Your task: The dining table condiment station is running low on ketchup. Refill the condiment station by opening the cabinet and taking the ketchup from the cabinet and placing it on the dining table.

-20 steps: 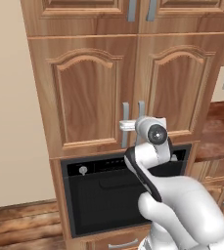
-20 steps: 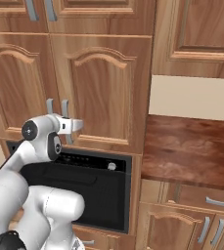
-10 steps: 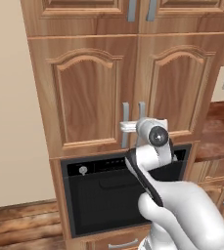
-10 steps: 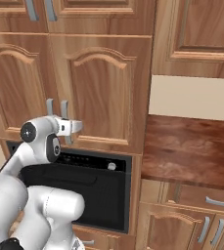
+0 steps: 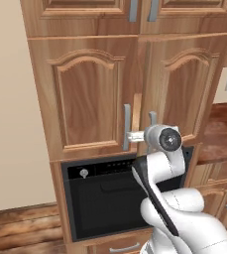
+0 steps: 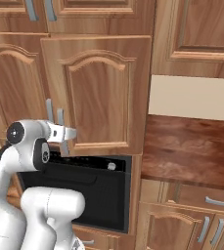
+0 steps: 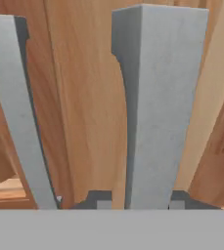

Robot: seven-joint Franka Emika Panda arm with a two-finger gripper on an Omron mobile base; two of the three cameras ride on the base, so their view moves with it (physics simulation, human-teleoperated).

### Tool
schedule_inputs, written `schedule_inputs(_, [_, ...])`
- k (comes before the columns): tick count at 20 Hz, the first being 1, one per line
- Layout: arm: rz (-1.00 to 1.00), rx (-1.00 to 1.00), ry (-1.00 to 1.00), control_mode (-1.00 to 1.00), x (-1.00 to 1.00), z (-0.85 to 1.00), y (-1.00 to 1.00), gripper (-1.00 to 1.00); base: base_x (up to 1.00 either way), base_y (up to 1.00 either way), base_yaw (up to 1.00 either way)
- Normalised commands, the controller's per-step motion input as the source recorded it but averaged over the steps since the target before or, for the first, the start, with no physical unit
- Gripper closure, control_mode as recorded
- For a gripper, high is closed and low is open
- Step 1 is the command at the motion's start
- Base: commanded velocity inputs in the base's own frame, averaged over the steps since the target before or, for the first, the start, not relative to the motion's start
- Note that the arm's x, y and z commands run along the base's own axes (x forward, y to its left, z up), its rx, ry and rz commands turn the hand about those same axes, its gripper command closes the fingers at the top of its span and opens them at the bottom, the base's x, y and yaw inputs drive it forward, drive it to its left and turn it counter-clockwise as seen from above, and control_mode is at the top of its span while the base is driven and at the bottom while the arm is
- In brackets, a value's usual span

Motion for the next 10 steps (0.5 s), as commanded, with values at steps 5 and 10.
schedule_inputs(5, [0.05,0.04,-0.07,-1.0,-1.0,0.0,-0.27,1.0,0.0,0.0,0.0])
schedule_inputs(10, [0.04,0.09,-0.1,-1.0,-1.0,0.0,-0.45,1.0,0.0,0.0,0.0])
